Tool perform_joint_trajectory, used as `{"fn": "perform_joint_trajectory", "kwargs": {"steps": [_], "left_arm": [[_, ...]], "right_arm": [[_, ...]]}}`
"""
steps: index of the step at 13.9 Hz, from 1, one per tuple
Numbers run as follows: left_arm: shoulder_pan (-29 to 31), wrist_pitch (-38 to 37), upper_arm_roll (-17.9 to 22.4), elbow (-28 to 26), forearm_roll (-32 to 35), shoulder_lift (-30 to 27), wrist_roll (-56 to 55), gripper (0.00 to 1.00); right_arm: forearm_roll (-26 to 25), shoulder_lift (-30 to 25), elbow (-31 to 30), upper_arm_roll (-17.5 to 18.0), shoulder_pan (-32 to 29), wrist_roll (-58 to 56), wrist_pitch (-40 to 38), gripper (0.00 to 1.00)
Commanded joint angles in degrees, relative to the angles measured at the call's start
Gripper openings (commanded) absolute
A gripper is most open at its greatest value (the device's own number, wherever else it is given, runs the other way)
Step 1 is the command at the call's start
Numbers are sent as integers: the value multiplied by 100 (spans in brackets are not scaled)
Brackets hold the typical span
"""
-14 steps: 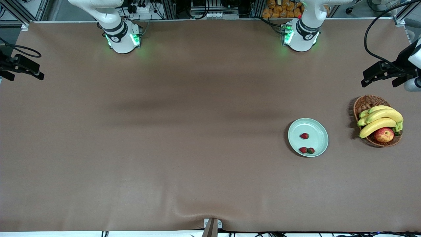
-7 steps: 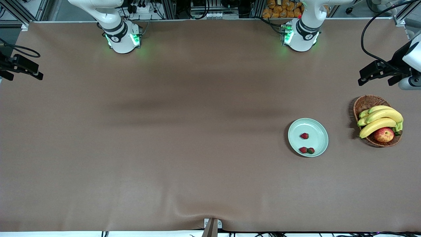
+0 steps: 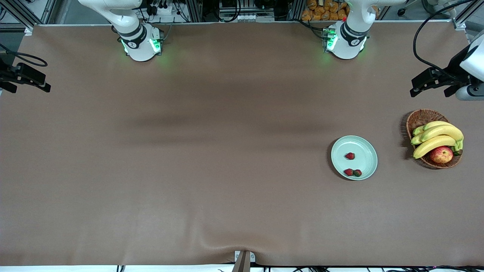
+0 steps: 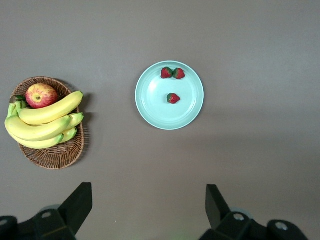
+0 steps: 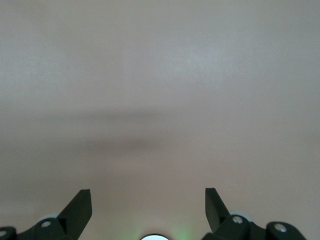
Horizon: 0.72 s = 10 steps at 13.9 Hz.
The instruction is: Collect all strawberries into plate
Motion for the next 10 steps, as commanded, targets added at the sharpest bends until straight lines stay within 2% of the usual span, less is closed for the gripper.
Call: {"fn": "perform_joint_trajectory", "kwargs": {"steps": [1,4,6,10], "left_arm": [[-40,133,-54,-414,-136,-351,-47,100],[47,141,-247,-424,-75,-361,-21,100],[380,141,-597,-319,-66,-317,41,100],[496,133,-617,-160,-66,-238,50,100]], "right_arm": [[-40,-3,19,-6,29,5,-29,100],[-40,-3,10,-6,29,5,-38,100],[-40,-3,10,-6,29,5,-29,100],[-40,-3,10,-6,29,5,-29,100]]}}
